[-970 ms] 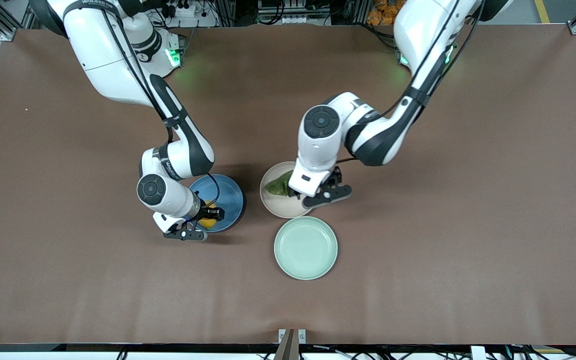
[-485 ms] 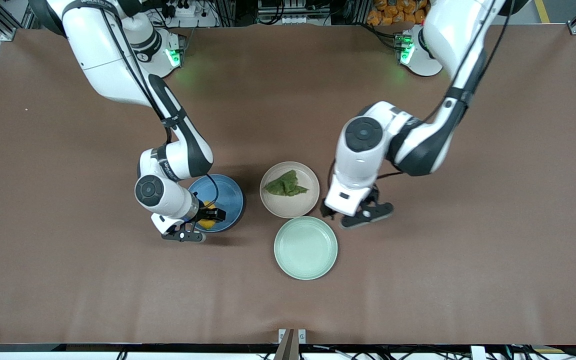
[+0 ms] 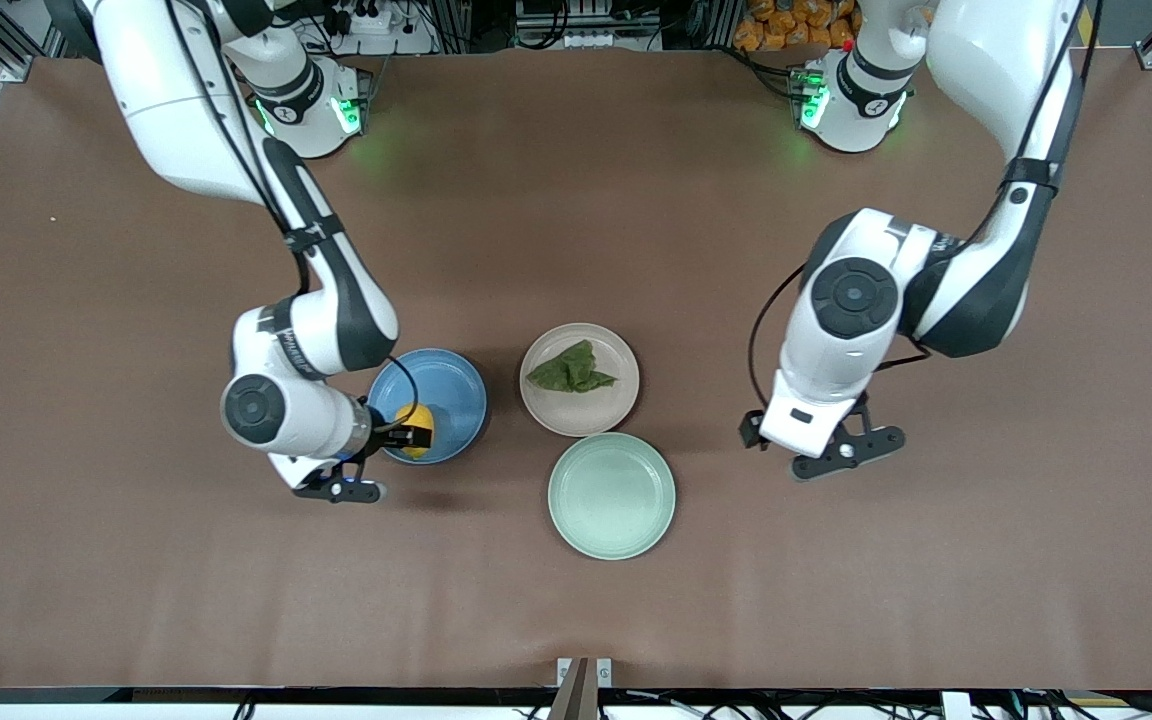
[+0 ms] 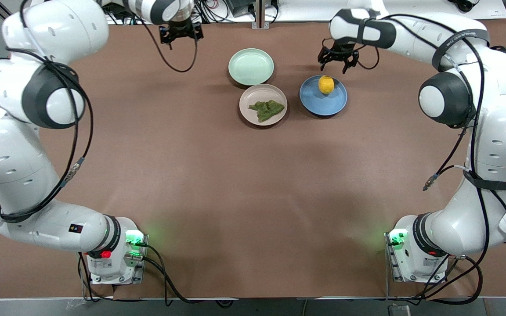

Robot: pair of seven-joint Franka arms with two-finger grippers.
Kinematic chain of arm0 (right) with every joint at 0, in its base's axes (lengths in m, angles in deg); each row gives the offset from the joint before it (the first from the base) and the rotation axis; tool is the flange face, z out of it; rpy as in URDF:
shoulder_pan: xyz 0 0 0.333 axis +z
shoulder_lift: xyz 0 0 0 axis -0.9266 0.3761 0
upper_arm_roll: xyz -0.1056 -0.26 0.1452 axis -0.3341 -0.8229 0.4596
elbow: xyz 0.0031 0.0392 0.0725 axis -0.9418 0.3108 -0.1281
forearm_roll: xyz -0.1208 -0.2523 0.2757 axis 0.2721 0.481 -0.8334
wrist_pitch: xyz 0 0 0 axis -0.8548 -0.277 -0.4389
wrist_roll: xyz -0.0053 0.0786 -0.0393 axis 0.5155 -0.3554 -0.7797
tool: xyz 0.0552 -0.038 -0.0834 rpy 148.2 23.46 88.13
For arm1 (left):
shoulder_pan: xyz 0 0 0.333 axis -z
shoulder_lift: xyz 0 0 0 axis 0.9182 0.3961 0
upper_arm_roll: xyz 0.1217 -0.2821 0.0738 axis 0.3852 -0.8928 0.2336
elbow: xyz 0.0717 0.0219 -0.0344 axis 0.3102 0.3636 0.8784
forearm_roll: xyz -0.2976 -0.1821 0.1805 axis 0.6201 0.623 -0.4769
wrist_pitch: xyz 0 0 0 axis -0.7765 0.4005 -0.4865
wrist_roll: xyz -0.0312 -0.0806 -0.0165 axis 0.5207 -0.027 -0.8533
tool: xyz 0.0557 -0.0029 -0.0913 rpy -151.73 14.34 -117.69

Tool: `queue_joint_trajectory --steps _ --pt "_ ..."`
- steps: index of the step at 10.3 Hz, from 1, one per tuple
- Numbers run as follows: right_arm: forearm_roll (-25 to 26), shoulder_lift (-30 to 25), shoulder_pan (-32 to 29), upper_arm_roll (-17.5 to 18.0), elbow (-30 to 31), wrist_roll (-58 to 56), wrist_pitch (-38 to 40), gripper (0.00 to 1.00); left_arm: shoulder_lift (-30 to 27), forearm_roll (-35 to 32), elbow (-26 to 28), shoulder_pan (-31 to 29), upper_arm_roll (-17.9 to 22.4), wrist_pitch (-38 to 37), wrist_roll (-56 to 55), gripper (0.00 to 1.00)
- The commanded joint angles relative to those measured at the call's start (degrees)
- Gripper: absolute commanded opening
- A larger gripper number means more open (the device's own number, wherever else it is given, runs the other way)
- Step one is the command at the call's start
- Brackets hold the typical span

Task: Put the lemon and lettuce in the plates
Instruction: 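Release the lemon onto the blue plate while the left gripper drops lettuce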

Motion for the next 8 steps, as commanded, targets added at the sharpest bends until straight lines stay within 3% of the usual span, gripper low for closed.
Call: queue_joint_trajectory --steps 1,5,8 --pt "1.67 -0.42 -2.46 0.51 -5.08 -1.88 8.06 1.00 -10.50 6.07 12.18 -3.79 -0.48 0.73 10.46 1.00" --pt "6.77 -0.69 -4.92 0.25 -10.11 -6.52 16.25 1.00 -20.26 16.73 19.58 -3.99 5.66 -0.15 29.55 1.00" --pt "6.95 -4.54 -8.87 0.33 -10.82 -10.04 18.28 1.00 -23.97 17.45 16.89 -3.38 8.47 -1.12 34.57 1.00"
